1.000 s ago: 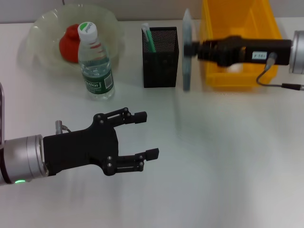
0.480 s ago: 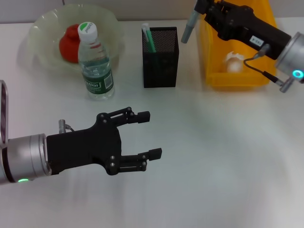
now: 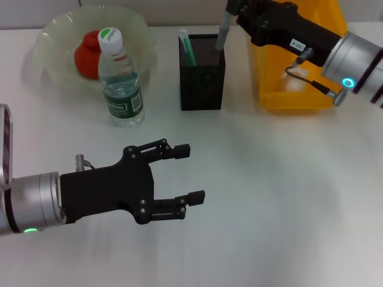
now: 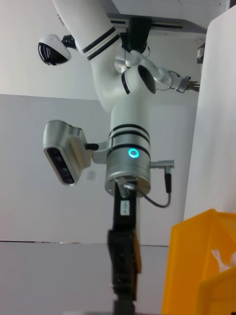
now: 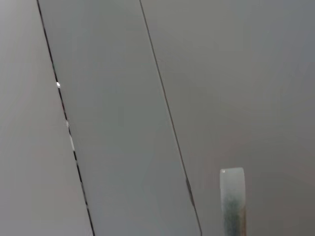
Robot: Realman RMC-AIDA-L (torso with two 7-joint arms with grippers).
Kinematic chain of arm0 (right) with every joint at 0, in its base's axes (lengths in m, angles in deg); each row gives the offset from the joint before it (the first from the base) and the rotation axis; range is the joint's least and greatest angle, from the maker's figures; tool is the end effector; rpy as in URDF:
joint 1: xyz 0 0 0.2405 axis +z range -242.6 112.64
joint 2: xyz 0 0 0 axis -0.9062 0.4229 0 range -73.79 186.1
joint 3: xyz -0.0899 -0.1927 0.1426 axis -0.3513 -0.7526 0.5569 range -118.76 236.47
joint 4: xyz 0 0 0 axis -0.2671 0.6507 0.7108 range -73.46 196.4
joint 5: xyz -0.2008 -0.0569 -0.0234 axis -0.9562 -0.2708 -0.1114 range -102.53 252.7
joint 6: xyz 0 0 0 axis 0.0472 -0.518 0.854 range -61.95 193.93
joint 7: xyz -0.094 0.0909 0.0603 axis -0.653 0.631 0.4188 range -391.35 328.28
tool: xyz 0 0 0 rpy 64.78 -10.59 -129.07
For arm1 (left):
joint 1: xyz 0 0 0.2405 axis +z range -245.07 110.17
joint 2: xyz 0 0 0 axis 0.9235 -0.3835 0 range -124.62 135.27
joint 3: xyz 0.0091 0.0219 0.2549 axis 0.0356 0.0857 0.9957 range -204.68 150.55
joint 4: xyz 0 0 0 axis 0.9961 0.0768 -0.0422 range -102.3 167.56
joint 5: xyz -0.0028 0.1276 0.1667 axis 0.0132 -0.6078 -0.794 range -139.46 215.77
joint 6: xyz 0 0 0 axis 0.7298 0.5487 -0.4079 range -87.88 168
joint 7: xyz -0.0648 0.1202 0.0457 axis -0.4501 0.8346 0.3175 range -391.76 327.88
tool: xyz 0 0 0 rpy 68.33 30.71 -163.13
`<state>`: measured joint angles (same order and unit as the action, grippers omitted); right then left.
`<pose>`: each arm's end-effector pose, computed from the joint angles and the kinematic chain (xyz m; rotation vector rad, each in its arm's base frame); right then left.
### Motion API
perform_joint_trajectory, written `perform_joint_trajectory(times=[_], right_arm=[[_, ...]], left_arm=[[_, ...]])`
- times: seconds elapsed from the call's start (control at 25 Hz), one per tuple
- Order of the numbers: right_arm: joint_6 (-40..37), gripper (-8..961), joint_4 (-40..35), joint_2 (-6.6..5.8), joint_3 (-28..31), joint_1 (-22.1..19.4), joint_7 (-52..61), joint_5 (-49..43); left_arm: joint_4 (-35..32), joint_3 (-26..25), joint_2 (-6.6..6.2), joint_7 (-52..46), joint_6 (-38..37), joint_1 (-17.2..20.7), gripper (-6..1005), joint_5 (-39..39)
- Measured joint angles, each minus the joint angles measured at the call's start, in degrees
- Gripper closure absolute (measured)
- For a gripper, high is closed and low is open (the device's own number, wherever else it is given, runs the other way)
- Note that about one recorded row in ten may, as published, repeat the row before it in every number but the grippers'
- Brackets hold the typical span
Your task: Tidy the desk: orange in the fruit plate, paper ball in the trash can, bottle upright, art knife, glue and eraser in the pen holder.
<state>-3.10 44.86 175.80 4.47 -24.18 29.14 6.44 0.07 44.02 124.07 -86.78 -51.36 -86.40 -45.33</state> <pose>0.2001 0.3997 -0.0300 -2.2706 0.5944 1.1000 -0.2526 0.2606 -0.0452 -2.7853 -0.2108 -0.9951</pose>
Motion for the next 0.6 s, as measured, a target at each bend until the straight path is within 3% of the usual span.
perform_joint_trajectory(times=[0.32, 0.6], right_arm=[[8.5, 821, -0.2, 0.10, -8.4, 3.3, -2.6, 0.3], [9.5, 821, 0.1, 0.23, -9.7, 3.9, -5.7, 0.5]], left_arm=[[0.0, 0.1, 0.02, 0.0, -0.2, -0.1, 186, 0.0], [0.0, 0.2, 0.08, 0.0, -0.3, -0.2, 186, 0.0]])
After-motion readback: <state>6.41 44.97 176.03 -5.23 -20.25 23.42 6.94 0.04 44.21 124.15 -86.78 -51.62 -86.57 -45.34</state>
